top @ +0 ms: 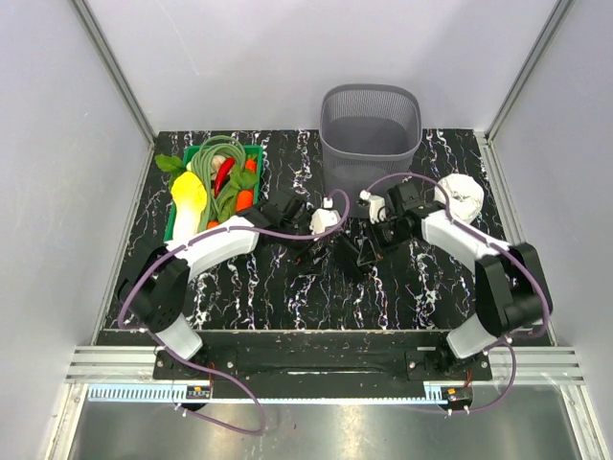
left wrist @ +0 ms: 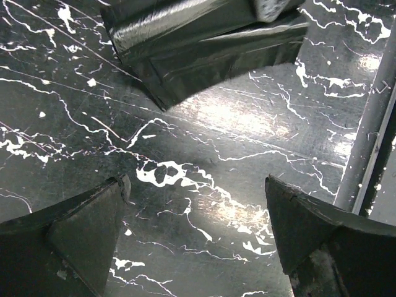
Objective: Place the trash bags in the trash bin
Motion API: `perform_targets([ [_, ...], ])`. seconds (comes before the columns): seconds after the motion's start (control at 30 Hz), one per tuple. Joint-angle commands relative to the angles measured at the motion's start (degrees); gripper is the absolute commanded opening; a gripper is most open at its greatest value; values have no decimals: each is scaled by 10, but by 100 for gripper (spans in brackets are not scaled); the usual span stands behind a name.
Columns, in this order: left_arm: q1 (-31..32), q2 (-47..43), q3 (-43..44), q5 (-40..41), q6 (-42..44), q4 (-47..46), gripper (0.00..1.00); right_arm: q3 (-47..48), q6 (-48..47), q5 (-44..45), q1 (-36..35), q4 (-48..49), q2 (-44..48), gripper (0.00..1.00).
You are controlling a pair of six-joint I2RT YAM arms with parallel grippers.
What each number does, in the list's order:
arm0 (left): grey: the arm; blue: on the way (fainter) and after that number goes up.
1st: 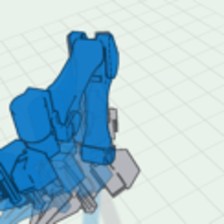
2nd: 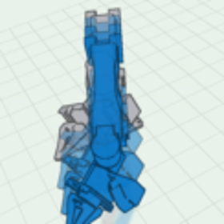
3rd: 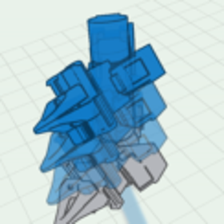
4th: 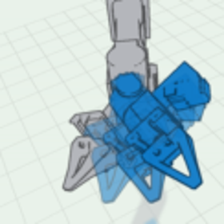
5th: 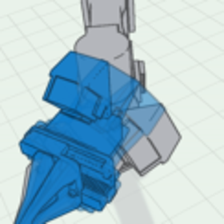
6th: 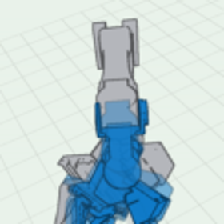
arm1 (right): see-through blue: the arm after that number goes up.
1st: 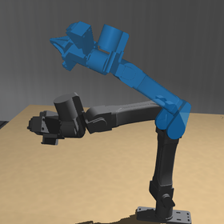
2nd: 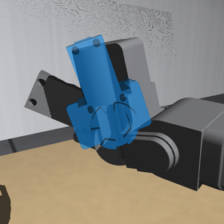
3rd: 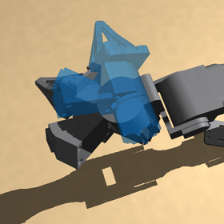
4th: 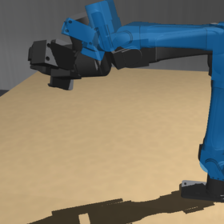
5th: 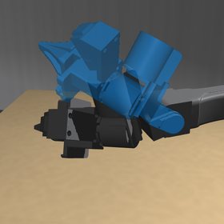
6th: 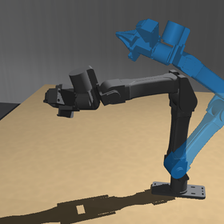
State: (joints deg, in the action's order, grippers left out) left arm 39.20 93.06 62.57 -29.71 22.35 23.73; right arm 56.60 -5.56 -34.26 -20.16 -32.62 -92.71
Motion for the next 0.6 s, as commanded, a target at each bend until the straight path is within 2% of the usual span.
perform_targets([
  [0.0,-14,-17,3,-15,-10,-68,95,15,-38,-46,-7,-6,102,0],
  [0.23,-33,-26,30,-93,-11,-61,96,20,-65,-70,-8,-32,185,0],
  [0.57,-48,8,88,-207,-44,-27,96,8,-67,-84,-8,-32,220,0],
])
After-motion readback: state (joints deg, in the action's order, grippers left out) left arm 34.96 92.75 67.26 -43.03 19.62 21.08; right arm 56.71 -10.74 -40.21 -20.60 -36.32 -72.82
